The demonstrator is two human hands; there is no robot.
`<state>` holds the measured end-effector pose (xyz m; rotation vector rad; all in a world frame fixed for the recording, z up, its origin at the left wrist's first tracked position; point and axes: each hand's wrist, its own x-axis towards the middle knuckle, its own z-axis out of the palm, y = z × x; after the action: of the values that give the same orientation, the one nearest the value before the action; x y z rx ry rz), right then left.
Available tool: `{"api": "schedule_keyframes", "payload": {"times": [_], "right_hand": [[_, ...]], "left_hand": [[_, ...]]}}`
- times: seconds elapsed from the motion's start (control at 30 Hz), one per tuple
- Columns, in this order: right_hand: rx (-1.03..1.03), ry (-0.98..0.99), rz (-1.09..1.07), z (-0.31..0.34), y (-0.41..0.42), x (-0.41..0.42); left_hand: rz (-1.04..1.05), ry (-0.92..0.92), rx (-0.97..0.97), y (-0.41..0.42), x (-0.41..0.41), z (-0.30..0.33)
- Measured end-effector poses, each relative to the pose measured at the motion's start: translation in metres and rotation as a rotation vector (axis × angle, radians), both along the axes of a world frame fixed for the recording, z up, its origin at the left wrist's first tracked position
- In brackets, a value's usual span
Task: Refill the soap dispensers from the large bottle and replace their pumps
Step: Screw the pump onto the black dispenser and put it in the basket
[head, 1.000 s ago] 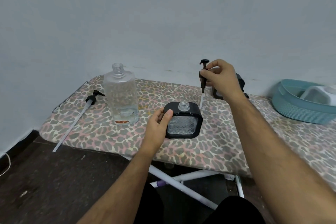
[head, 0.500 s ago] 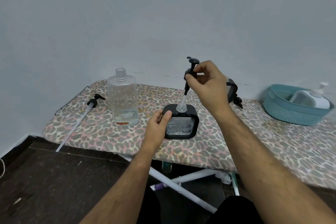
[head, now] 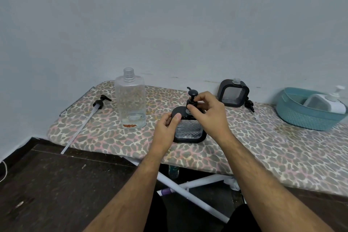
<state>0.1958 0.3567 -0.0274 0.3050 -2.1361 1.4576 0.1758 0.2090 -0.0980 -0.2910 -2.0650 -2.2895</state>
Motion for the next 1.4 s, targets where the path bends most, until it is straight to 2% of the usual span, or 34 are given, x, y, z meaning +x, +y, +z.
{"api": "schedule_keyframes", "payload": {"times": [0.5, 0.8, 0.87, 0.97, 1.07, 1.17, 1.3, 1.4], "right_hand": [[-0.014, 0.015, -0.038, -0.016, 0.001, 0.001], [-0.032, -0.071, -0.102, -0.01, 0.0, 0.003], [-0.013, -0.153, -0.061, -0.004, 0.003, 0.004], [-0.053, -0.31, 0.12, 0.007, 0.014, 0.004], [-0.1, -0.357, 0.272, 0.019, 0.025, 0.001], [-0.062, -0.399, 0.351, 0.026, 0.027, -0.003], [0.0, -0.401, 0.341, 0.019, 0.026, -0.005], [0.025, -0.353, 0.221, 0.012, 0.022, -0.006]], "left_hand": [[-0.006, 0.003, 0.007, 0.0, 0.0, 0.0], [-0.01, -0.004, 0.009, 0.0, 0.001, 0.001], [-0.009, -0.005, 0.007, -0.001, 0.002, 0.002], [-0.003, -0.007, 0.006, -0.001, 0.003, 0.003], [0.001, -0.007, 0.003, -0.001, 0.003, 0.003], [0.004, -0.003, 0.01, -0.001, 0.003, 0.003], [0.002, 0.002, 0.019, 0.0, 0.003, 0.003], [0.003, 0.007, 0.01, 0.0, 0.003, 0.003]]}}
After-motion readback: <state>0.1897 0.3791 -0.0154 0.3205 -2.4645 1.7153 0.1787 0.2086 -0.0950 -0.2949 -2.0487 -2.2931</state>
